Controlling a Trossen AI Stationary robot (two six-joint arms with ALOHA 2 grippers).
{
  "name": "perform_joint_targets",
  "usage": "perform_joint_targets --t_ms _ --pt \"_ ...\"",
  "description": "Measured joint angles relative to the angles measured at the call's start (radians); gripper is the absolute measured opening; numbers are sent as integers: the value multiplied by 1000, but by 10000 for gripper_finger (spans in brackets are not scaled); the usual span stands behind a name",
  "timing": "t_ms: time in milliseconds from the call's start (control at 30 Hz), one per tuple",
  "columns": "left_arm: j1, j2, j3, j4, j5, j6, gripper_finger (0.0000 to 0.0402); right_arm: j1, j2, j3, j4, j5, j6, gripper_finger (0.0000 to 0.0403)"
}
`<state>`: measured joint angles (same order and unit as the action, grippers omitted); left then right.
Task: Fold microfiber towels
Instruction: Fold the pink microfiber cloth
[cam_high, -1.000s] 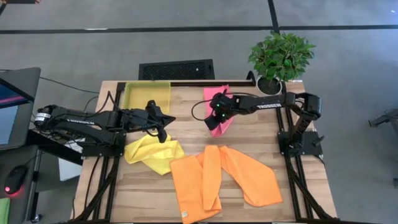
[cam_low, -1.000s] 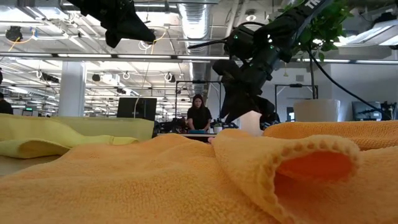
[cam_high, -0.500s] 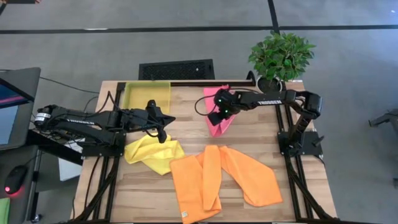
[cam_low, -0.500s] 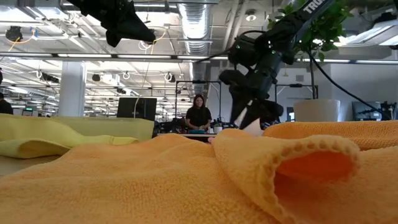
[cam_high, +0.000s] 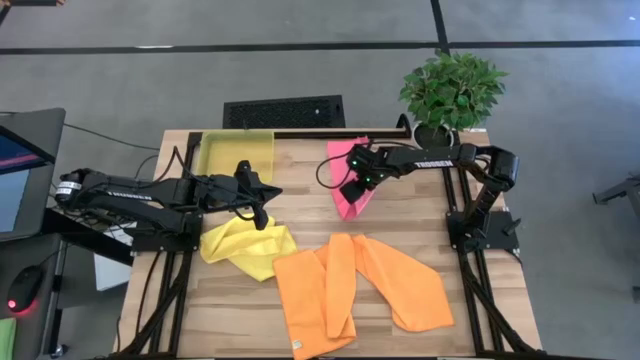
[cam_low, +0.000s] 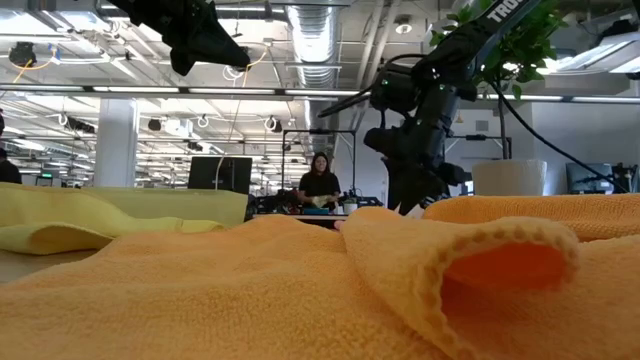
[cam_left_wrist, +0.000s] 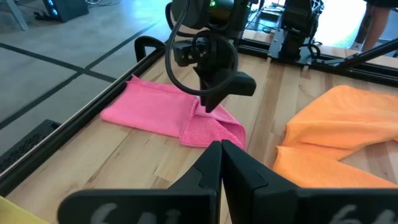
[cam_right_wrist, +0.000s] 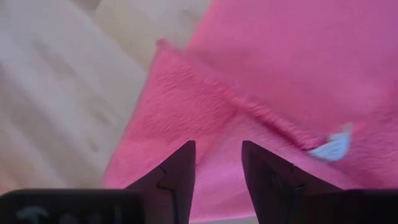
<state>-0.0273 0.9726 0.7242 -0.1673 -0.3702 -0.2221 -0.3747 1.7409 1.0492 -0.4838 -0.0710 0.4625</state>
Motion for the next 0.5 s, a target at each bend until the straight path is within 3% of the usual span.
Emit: perform_joint_targets --t_ms 500 --pt "0 0 0 0 0 -1 0 27 0 0 51 69 -29 127"
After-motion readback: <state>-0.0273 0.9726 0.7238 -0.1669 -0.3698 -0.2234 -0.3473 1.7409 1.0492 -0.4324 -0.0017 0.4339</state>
